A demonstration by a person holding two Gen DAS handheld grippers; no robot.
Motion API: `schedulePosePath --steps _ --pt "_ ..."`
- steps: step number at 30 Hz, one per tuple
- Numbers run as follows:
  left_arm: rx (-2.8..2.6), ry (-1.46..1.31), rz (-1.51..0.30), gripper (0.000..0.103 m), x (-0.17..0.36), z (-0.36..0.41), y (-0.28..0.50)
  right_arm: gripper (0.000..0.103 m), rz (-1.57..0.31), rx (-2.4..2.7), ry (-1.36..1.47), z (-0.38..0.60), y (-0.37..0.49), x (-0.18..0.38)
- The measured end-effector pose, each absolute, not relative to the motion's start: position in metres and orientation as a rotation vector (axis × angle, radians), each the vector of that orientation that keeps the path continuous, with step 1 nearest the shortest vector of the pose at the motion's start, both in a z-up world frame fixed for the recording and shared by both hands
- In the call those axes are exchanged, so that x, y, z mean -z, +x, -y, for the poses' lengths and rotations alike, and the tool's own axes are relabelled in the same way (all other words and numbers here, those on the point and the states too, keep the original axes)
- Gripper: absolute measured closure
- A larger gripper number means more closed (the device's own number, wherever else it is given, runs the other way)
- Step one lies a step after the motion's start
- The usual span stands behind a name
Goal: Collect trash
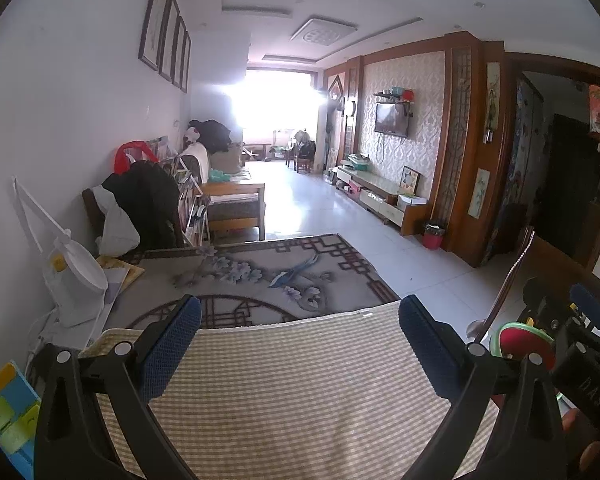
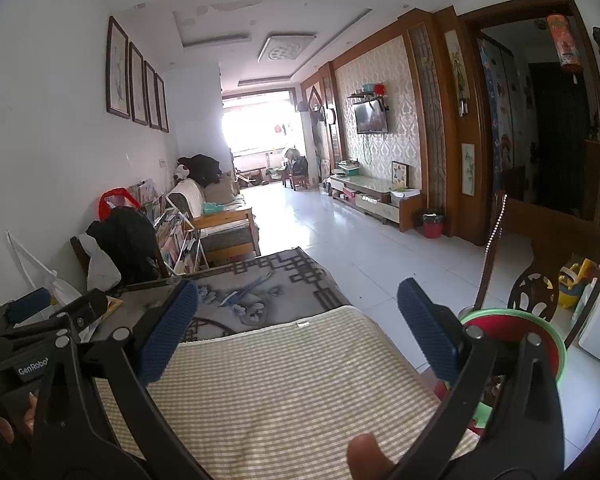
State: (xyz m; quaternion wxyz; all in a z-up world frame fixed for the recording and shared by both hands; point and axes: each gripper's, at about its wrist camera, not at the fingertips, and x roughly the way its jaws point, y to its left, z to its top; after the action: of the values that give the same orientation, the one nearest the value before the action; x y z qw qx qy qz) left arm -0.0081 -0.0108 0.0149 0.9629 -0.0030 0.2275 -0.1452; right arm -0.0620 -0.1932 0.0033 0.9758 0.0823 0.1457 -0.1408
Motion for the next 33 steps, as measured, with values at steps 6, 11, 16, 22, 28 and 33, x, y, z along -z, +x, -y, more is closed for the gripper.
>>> schedulePosePath --steps 6,11,16,22,28,33 --pt "0.291 -0.002 -0.472 0.008 -0.013 0.011 -0.009 0.005 -0.303 0.284 0.170 0.194 -0.064 0.001" --pt "0.292 0.001 -0.472 0.008 -0.013 0.012 -0.009 0.005 -0.308 0.285 0.174 0.194 -0.065 0.003" --pt "0.294 0.001 -0.477 0.008 -0.012 0.012 -0.009 0.005 -0.312 0.286 0.176 0.195 -0.067 0.004" --pt "0.294 0.004 -0.483 0.008 -0.008 0.010 -0.008 0.005 -0.315 0.286 0.178 0.196 -0.067 0.004" --pt "0.296 0.008 -0.493 0.008 -0.004 0.010 -0.007 0.005 -0.326 0.280 0.181 0.199 -0.068 0.009" --pt "0.278 0.007 -0.509 0.008 -0.001 0.011 -0.005 0.005 -0.362 0.263 0.182 0.202 -0.060 0.021"
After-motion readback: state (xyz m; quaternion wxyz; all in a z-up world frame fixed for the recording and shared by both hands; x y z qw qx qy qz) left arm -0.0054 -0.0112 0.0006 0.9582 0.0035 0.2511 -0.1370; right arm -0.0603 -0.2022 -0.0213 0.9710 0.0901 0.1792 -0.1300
